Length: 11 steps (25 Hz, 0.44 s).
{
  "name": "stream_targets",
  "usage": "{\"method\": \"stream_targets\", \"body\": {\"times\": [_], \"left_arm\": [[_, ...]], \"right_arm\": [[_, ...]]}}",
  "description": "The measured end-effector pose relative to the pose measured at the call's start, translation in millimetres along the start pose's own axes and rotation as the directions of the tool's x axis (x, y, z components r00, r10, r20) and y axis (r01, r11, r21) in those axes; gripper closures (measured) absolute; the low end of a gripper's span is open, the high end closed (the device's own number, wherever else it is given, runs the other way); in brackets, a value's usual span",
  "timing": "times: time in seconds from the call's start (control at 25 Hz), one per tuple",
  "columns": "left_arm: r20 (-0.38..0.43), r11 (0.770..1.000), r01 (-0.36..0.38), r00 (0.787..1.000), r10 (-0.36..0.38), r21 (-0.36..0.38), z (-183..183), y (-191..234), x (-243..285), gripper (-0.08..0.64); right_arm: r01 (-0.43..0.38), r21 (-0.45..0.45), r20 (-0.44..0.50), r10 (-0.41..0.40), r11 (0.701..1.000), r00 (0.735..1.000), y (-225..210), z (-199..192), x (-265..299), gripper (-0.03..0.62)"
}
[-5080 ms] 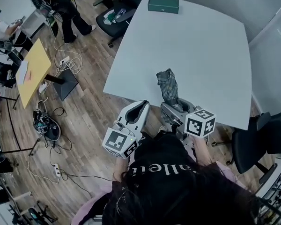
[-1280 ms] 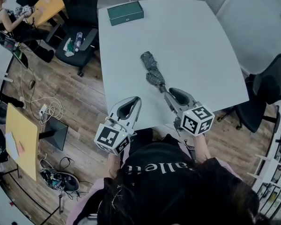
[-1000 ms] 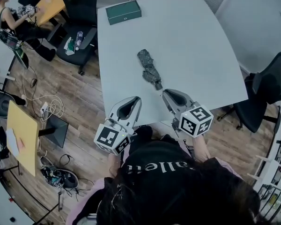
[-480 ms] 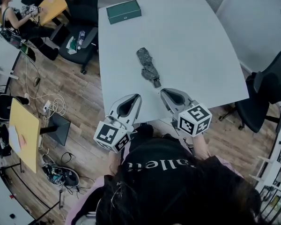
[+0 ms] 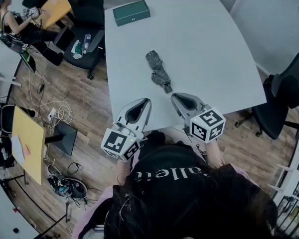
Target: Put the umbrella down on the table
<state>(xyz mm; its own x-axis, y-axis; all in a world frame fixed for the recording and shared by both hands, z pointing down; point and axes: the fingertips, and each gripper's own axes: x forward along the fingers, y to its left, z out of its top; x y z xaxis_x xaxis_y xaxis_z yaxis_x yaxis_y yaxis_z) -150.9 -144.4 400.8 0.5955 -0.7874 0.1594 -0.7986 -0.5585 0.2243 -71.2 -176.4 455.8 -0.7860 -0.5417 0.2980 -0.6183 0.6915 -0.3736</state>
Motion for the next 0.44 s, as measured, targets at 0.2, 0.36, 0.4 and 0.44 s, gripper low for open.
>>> {"method": "stream_targets", "body": {"times": [0.2,0.36,0.4,0.44], "left_arm": [[0.007,1.000,0.001,1.000,-0.001,-0.003,3.3,2.7,0.6,0.526],[0.011,1.000,0.008,1.000,-0.008,0.004,7.2,4.4,2.1,0.526],[0.012,1.000,0.009,1.000,-0.009,0.005,7.8,4.9,2.3,0.526],[0.012,1.000,0.009,1.000,-0.009,0.005,8.3,5.4,2.5,0.526]], "right_arm": [[-0.003,0.011,-0.003,0.003,1.000,1.000,-1.4,-0.4,4.1,0.565],[-0.004,0.009,-0.007,0.004,1.000,1.000,-1.9,0.4,7.3,0.566],[-0.003,0.008,-0.008,0.003,1.000,1.000,-2.0,0.5,7.9,0.565],[-0.003,0.007,-0.009,0.003,1.000,1.000,-2.1,0.6,8.5,0.566]]}}
